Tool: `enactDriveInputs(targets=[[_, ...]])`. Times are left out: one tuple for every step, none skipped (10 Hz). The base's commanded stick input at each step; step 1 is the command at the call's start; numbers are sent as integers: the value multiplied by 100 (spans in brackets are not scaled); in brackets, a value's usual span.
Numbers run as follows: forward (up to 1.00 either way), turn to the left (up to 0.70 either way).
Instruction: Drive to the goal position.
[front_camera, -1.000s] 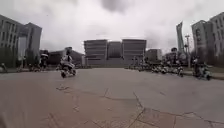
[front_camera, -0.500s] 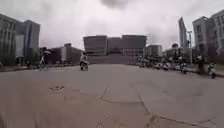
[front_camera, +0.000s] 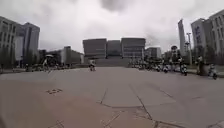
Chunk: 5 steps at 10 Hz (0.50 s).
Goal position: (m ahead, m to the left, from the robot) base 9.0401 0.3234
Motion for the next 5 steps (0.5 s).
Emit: enactDriveInputs(targets=[[60,1],[60,1],[60,1],[60,1],[60,1]])
